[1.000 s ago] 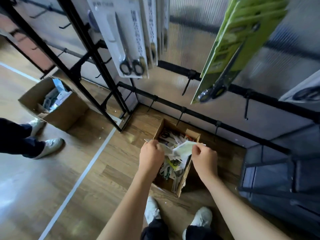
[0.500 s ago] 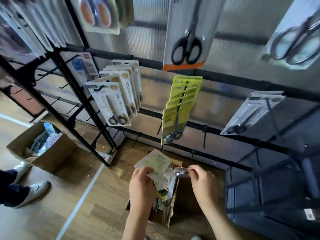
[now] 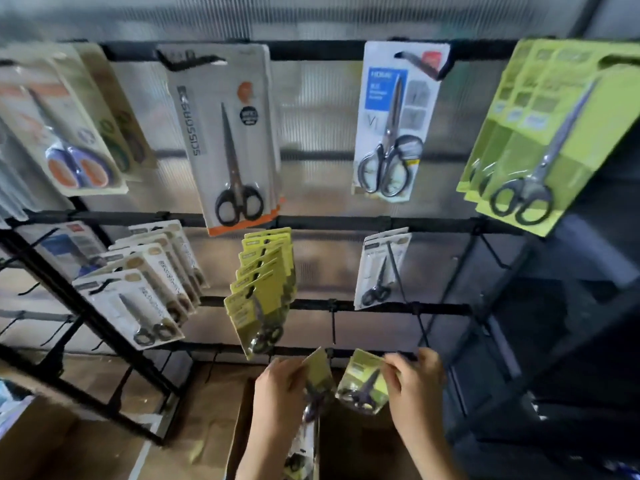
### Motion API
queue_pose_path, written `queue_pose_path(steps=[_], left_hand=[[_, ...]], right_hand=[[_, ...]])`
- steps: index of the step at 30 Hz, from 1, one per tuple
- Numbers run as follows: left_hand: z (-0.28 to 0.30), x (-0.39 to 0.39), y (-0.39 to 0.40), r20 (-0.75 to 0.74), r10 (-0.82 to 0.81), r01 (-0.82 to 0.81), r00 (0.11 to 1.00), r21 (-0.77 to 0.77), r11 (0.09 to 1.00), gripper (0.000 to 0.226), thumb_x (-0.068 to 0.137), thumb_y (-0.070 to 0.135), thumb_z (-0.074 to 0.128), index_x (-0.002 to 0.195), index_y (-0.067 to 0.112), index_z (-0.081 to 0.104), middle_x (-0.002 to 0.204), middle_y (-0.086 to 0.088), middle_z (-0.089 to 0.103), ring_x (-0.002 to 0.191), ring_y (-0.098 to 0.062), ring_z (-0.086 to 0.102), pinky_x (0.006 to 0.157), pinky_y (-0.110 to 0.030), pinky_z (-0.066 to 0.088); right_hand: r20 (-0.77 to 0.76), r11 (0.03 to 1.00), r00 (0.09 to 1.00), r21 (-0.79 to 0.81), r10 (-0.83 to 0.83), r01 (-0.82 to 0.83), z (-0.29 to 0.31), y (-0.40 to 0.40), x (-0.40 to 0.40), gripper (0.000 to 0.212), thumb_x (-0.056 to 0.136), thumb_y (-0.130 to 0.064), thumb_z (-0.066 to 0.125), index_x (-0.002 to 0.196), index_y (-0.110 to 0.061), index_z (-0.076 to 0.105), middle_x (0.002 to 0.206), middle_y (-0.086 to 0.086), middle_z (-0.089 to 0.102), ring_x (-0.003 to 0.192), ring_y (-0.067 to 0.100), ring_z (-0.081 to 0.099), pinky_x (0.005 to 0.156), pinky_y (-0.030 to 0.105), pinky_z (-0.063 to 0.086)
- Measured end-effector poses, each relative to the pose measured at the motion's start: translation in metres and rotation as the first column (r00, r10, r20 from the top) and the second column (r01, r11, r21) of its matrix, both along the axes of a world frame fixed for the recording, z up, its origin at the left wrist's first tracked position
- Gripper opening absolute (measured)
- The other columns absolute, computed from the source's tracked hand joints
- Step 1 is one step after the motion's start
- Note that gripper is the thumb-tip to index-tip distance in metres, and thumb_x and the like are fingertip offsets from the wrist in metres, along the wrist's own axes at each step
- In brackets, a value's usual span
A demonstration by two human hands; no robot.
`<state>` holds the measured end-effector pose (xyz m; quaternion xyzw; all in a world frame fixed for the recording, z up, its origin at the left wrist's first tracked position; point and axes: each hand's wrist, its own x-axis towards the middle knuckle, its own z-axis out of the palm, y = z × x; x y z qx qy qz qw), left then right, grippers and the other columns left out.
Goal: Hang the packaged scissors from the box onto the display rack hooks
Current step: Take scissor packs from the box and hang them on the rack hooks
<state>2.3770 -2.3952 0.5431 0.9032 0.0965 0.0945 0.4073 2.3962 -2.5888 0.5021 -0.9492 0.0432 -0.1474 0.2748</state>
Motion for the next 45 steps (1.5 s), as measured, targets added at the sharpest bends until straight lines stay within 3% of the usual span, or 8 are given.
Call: queue_pose_path(steps=[3,8,13,18,22,25,34,45], left_hand=[[0.028,0.020,-0.028,0.089,-0.145,0.143,0.985,0.027,0.989,0.010,0.083,0.001,0.063,0.081,0.005,0.072,0.076,-0.005,0.066,0.071,-0.020,0.060,0.065,-0.030,0.045],[0.073,0.048,-0.072,0.248,-0.208,0.228,0.946,-0.053,0.972,0.011,0.083,-0.002,0.063,0.087,0.007,0.068,0.070,0.012,0.060,0.062,-0.002,0.055,0.056,-0.008,0.040],[0.101,0.070,-0.085,0.282,-0.147,0.177,0.948,-0.085,0.981,0.020,0.082,-0.001,0.066,0.091,0.016,0.059,0.076,0.007,0.062,0.064,-0.015,0.057,0.054,-0.013,0.041],[0.141,0.076,-0.079,0.336,-0.080,0.117,0.938,-0.089,0.989,0.019,0.074,0.005,0.077,0.079,0.016,0.061,0.067,0.009,0.062,0.059,-0.002,0.054,0.052,-0.006,0.040],[0.172,0.074,-0.083,0.386,-0.090,0.171,0.918,-0.179,0.969,0.017,0.074,0.015,0.078,0.074,0.025,0.065,0.062,0.006,0.064,0.051,-0.011,0.053,0.049,-0.025,0.046],[0.192,0.072,-0.089,0.458,-0.131,0.242,0.879,-0.192,0.951,0.016,0.076,0.013,0.076,0.078,0.026,0.066,0.064,0.007,0.064,0.048,0.000,0.050,0.047,-0.013,0.041],[0.234,0.065,-0.120,0.575,-0.295,0.467,0.763,-0.174,0.867,0.005,0.091,0.010,0.059,0.090,0.015,0.057,0.076,0.008,0.063,0.059,0.002,0.052,0.054,-0.009,0.039],[0.266,0.058,-0.159,0.639,-0.276,0.585,0.718,-0.339,0.736,0.017,0.088,0.007,0.061,0.096,0.021,0.053,0.091,-0.008,0.070,0.075,-0.004,0.064,0.065,-0.019,0.049]], right_hand=[[0.084,0.991,0.996,0.131,0.013,-0.024,0.030,-0.028,0.011,0.011,0.079,-0.002,0.072,0.086,-0.010,0.070,0.097,0.009,0.051,0.079,0.028,0.061,0.065,0.028,0.046],[0.199,0.983,0.980,0.179,0.004,-0.040,0.077,-0.067,0.025,0.012,0.092,-0.012,0.059,0.099,-0.009,0.067,0.089,0.006,0.064,0.080,0.022,0.060,0.064,0.023,0.039],[0.317,0.981,0.948,0.186,-0.014,-0.048,0.121,-0.086,0.034,0.010,0.091,-0.010,0.060,0.098,-0.007,0.067,0.085,0.007,0.067,0.076,0.023,0.062,0.064,0.028,0.044],[0.385,0.980,0.923,0.174,0.019,-0.093,0.149,-0.097,0.047,0.009,0.090,-0.013,0.061,0.097,-0.007,0.066,0.086,0.003,0.067,0.076,0.016,0.062,0.062,0.023,0.045],[0.444,0.970,0.895,0.196,0.043,-0.144,0.170,-0.098,0.056,0.008,0.090,-0.020,0.064,0.092,-0.012,0.064,0.082,-0.005,0.064,0.072,0.009,0.059,0.059,0.013,0.041],[0.484,0.954,0.874,0.241,0.038,-0.176,0.190,-0.099,0.059,0.013,0.089,-0.026,0.064,0.093,-0.014,0.065,0.086,-0.008,0.065,0.075,0.003,0.058,0.059,0.008,0.041],[0.714,0.914,0.699,0.307,-0.036,-0.266,0.261,-0.117,0.049,0.015,0.089,-0.020,0.063,0.100,-0.010,0.066,0.089,-0.023,0.061,0.082,-0.016,0.057,0.065,0.002,0.040],[0.783,0.900,0.618,0.317,-0.070,-0.300,0.310,-0.136,0.056,0.012,0.098,-0.015,0.047,0.099,-0.010,0.059,0.080,-0.015,0.055,0.071,-0.008,0.051,0.065,0.007,0.036]])
